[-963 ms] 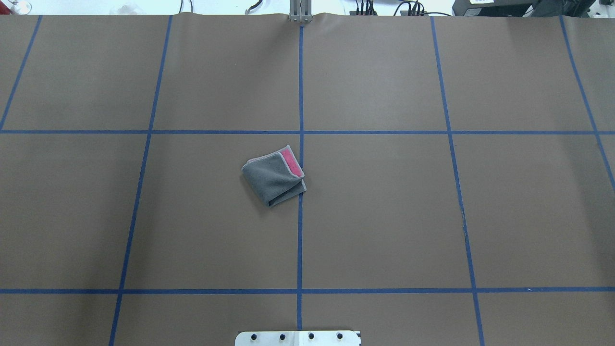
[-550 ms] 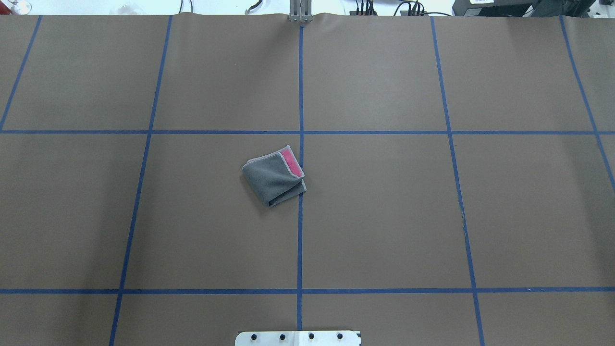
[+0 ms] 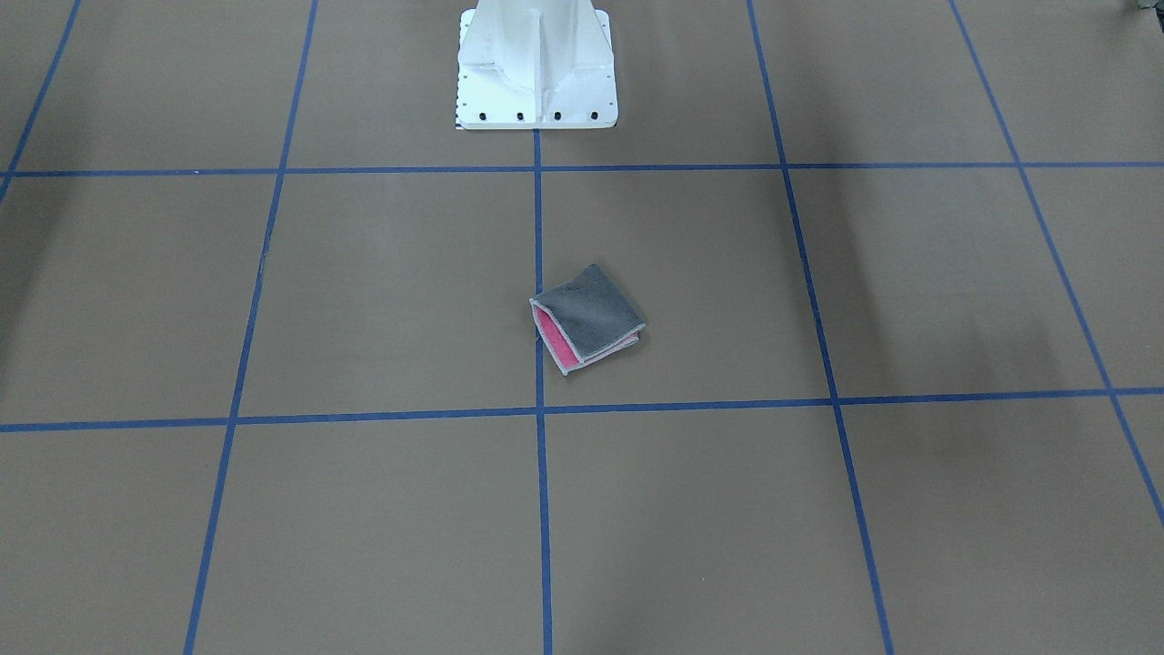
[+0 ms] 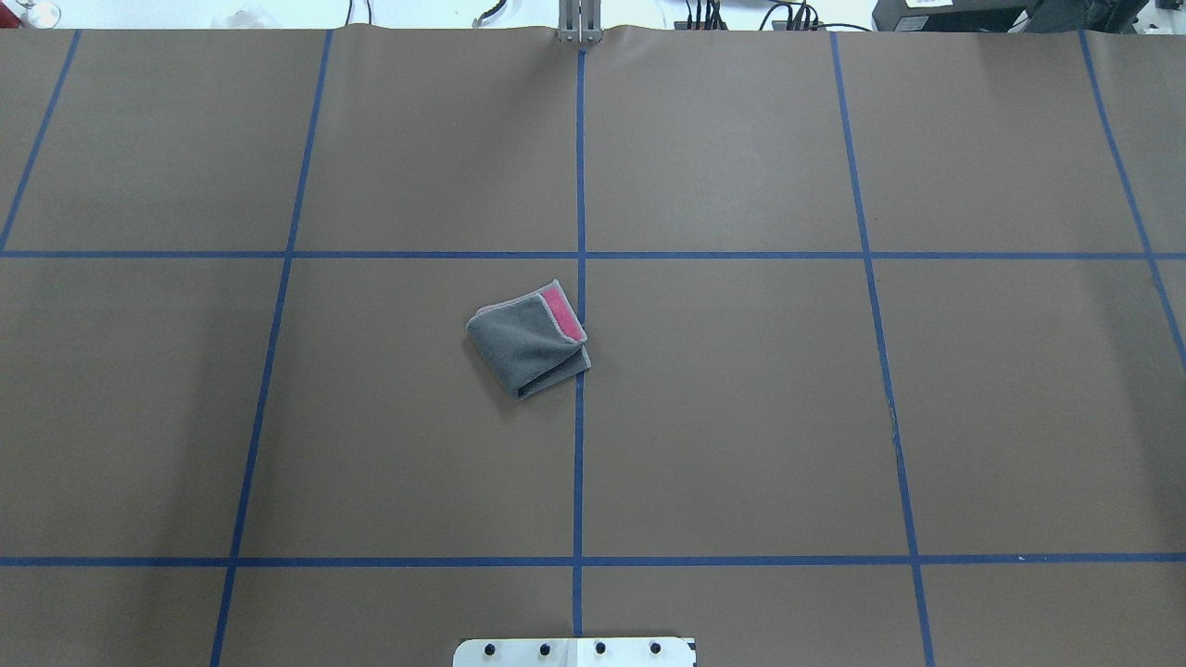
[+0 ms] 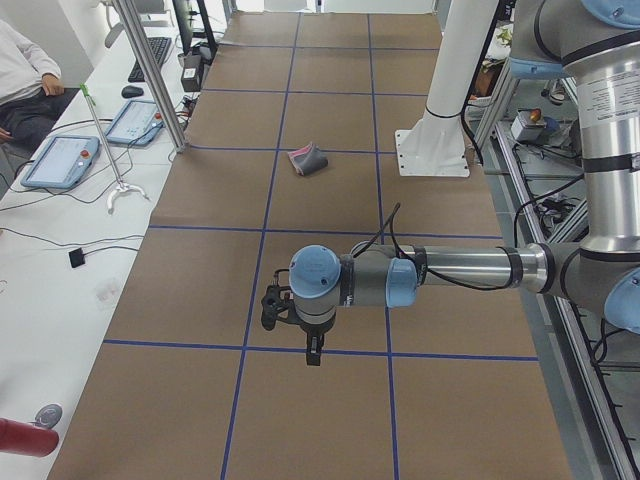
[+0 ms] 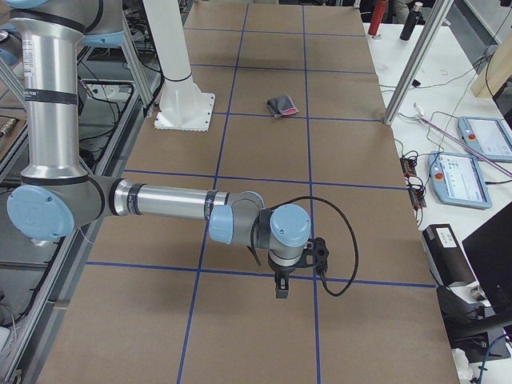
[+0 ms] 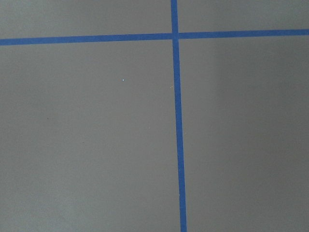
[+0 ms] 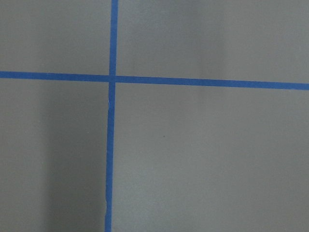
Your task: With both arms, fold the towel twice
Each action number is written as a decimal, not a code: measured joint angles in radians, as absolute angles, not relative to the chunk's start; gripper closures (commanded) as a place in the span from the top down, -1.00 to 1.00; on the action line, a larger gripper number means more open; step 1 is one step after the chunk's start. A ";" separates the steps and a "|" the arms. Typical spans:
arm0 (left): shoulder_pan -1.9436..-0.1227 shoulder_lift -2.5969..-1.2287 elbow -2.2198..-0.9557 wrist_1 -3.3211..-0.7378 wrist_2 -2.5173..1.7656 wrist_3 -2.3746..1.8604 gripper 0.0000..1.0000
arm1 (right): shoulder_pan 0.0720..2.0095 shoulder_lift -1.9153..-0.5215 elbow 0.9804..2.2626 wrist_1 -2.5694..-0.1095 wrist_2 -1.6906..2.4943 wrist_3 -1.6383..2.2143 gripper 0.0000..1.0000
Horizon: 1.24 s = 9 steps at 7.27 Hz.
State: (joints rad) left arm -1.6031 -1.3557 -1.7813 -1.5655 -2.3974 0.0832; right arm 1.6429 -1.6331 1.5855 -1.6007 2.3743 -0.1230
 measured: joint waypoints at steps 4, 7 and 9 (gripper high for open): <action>-1.603 -1.345 -1.779 -1.572 -2.394 0.080 1.00 | 1.643 -1.665 1.643 -1.600 2.274 -0.119 1.00; -1.603 -1.344 -1.784 -1.572 -2.396 0.078 1.00 | 1.643 -1.668 1.651 -1.602 2.277 -0.113 1.00; -1.603 -1.344 -1.784 -1.572 -2.397 0.077 1.00 | 1.643 -1.669 1.652 -1.602 2.278 -0.113 1.00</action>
State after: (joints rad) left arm -1.6030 -1.3438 -1.7844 -1.5723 -2.3973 0.0769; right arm 1.6429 -1.6689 1.6518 -1.6019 2.2779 -0.1133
